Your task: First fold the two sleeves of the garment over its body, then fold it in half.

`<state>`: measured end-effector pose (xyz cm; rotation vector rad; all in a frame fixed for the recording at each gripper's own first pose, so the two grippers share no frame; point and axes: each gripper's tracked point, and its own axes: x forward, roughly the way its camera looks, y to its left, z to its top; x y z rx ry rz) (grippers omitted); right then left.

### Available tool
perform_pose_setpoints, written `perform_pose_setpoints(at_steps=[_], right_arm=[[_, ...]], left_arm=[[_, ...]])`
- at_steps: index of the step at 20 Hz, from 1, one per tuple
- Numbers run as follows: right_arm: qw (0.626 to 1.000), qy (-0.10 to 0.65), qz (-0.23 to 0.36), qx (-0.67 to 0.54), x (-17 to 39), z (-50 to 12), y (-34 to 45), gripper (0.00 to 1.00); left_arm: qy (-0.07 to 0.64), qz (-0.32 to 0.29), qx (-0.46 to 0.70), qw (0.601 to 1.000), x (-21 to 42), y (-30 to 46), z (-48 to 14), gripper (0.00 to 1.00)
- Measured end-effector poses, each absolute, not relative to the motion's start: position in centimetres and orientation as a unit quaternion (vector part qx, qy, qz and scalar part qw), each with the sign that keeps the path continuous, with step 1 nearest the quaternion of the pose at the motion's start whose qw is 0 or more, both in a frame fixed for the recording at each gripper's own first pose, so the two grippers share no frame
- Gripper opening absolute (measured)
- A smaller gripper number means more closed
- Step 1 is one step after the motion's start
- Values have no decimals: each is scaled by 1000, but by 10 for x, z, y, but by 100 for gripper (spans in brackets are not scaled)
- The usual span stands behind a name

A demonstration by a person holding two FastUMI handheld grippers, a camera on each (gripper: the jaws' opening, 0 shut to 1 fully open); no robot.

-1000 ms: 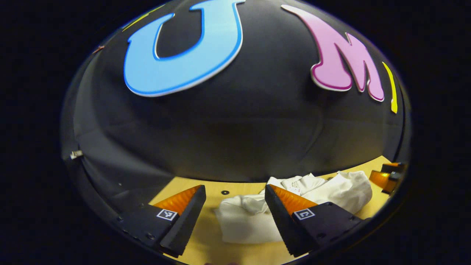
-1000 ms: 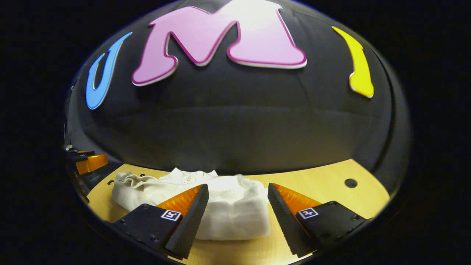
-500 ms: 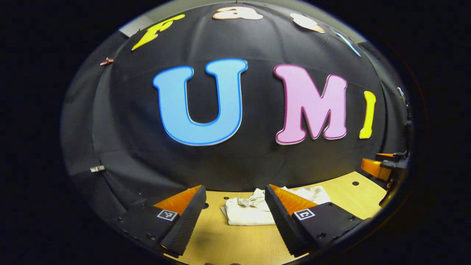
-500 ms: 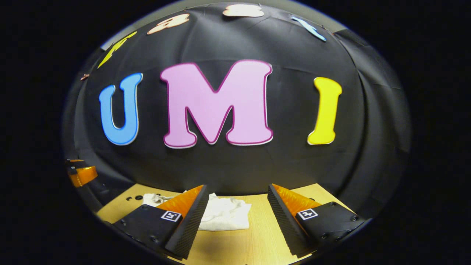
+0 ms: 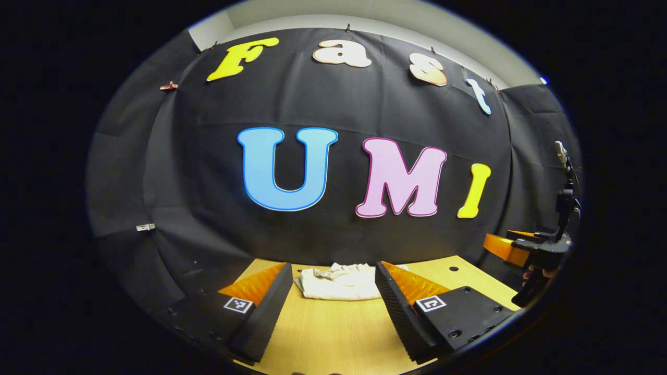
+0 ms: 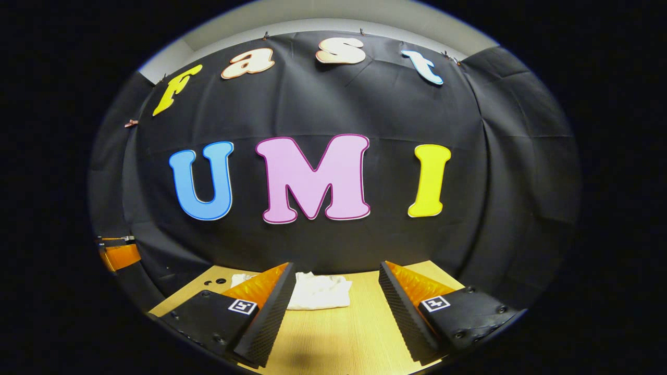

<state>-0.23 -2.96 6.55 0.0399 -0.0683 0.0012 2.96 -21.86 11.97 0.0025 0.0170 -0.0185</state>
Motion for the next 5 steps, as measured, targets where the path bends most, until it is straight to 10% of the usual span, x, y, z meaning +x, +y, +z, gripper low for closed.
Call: perform_pose_setpoints(at_steps=[5], right_arm=[[999,-22,10,20,-58,52,-24,98]], left_arm=[[-7,2,5,1000,-38,-203,113,99]])
